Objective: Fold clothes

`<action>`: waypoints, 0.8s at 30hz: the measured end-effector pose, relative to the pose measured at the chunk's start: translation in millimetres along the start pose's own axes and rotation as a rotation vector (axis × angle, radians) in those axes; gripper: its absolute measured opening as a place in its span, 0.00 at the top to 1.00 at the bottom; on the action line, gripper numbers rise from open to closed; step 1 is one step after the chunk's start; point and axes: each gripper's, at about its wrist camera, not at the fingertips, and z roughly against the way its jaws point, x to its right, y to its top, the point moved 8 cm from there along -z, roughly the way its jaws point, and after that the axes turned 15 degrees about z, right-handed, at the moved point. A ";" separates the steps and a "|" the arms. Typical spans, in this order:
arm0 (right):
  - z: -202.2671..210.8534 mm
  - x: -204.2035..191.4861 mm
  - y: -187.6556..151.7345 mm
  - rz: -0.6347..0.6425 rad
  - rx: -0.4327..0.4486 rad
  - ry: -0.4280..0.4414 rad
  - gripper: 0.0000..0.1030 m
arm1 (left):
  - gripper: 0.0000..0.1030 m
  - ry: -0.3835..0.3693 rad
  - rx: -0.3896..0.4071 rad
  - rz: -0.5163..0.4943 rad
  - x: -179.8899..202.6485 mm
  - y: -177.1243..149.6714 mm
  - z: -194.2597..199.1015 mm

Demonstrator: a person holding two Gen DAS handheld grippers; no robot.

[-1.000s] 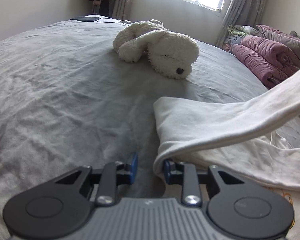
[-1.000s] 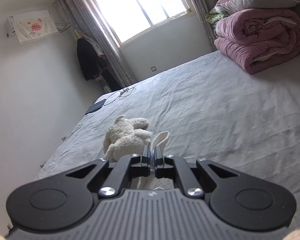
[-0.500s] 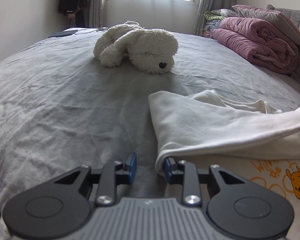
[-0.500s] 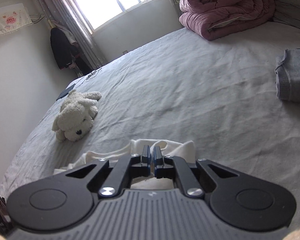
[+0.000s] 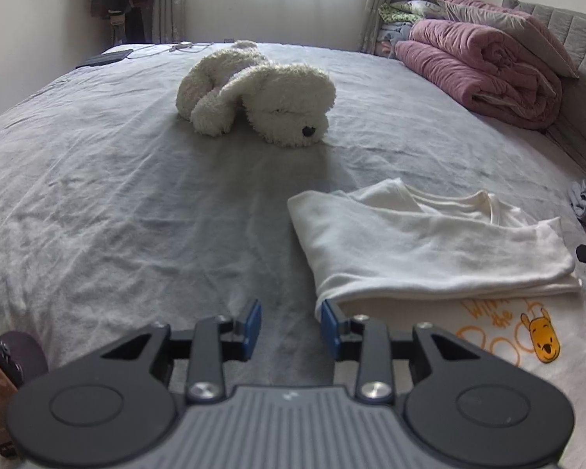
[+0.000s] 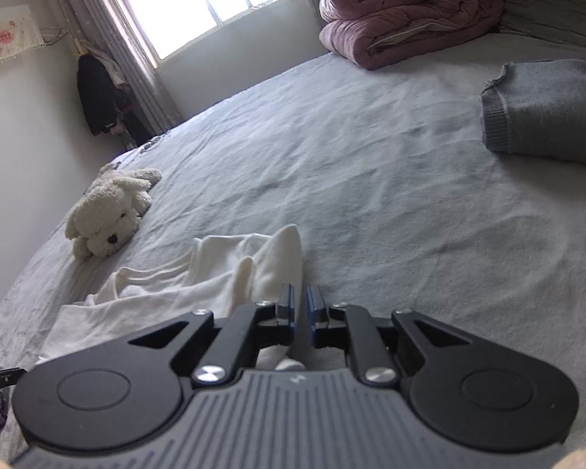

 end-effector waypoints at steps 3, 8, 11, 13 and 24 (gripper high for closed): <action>-5.1 -18.1 4.6 0.005 0.002 0.057 0.52 | 0.67 -0.022 0.058 0.005 6.8 6.3 1.6; -28.5 -34.4 1.8 0.077 -0.032 0.025 0.52 | 0.69 -0.039 0.056 -0.008 23.0 -0.9 -15.0; -40.4 -38.1 -4.4 0.122 -0.053 -0.003 0.67 | 0.69 -0.040 0.049 -0.003 28.2 -5.0 -23.5; -43.9 -39.7 -5.6 0.171 -0.060 -0.042 0.84 | 0.69 -0.037 0.061 0.008 28.5 -4.3 -26.3; -10.6 -41.8 14.8 0.256 0.082 -0.095 0.90 | 0.76 -0.115 0.128 0.094 33.3 -0.2 -37.4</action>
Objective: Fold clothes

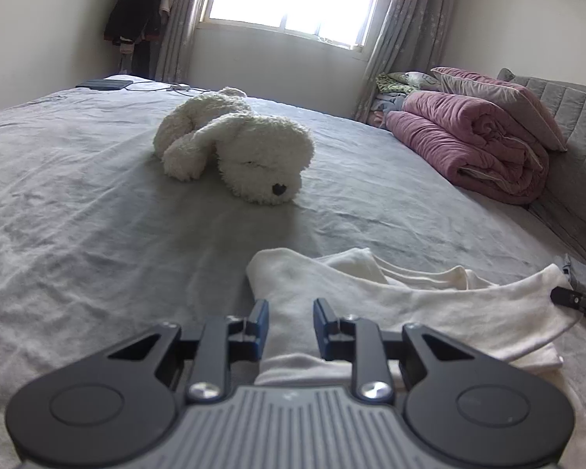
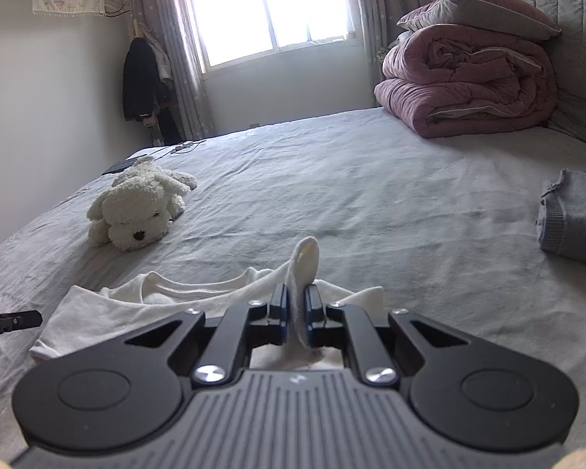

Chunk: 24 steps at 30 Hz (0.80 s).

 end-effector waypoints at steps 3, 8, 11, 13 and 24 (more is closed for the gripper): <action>-12.6 4.0 -19.0 -0.007 -0.078 0.012 0.89 | 0.75 0.060 -0.051 -0.055 0.2 -14.3 -14.2; -15.8 7.6 -30.9 0.007 -0.112 -0.017 0.71 | 0.72 0.096 -0.081 -0.080 -2.4 -17.4 -18.1; -5.4 8.8 -20.3 0.033 -0.063 -0.040 0.63 | 0.72 0.077 -0.028 -0.078 0.9 -5.7 -8.1; 0.6 7.8 -12.2 0.058 -0.026 -0.051 0.63 | 0.72 0.065 0.027 -0.076 3.6 4.5 -5.8; -46.8 -6.3 -27.9 0.198 -0.119 -0.076 0.66 | 0.74 0.090 0.024 -0.127 -0.8 6.5 -60.5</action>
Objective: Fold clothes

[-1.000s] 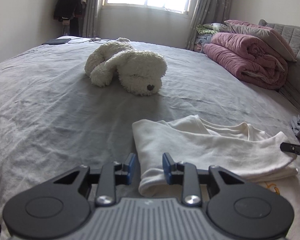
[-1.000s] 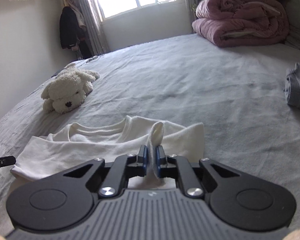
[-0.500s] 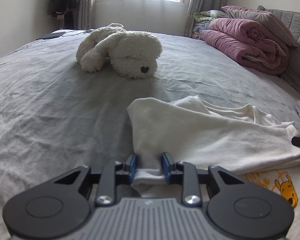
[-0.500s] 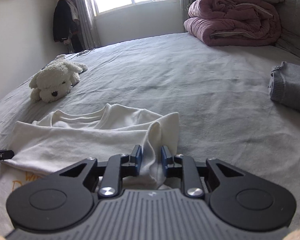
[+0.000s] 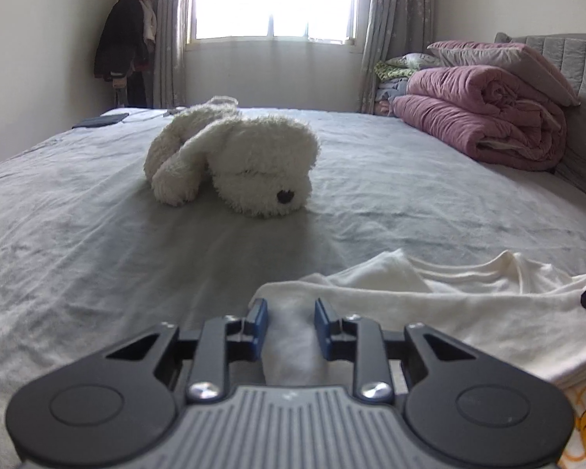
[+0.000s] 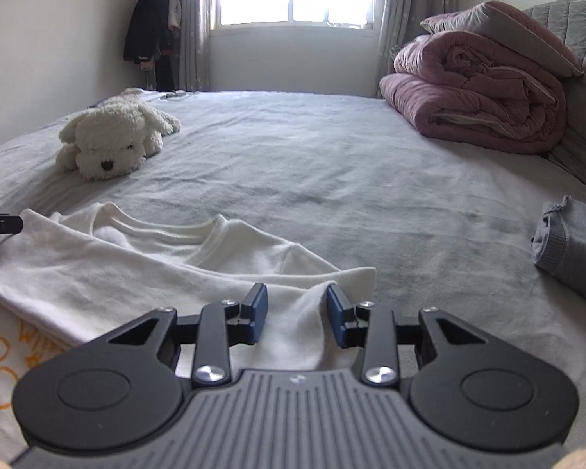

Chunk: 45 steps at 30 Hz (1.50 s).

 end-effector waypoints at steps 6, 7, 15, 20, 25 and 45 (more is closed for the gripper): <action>-4.0 7.5 -4.3 -0.066 -0.007 0.018 0.64 | 0.70 -0.025 -0.016 0.056 -8.9 -1.6 -5.2; -2.2 6.7 -3.1 -0.060 -0.005 0.015 0.63 | 0.70 -0.025 -0.012 0.059 -8.6 -0.9 -3.4; 30.1 1.9 5.6 -0.067 0.038 0.031 0.57 | 0.70 -0.049 0.053 0.062 1.5 8.2 32.8; 48.4 -13.3 7.8 -0.028 0.045 0.059 0.57 | 0.70 -0.070 0.034 -0.020 14.2 -4.4 46.7; 45.8 -21.8 -4.1 0.001 -0.001 0.060 0.57 | 0.70 -0.035 0.005 -0.118 15.7 -31.0 41.0; 106.4 -40.9 0.5 0.002 0.020 0.075 0.40 | 0.47 -0.008 -0.106 -0.086 26.3 -52.3 95.5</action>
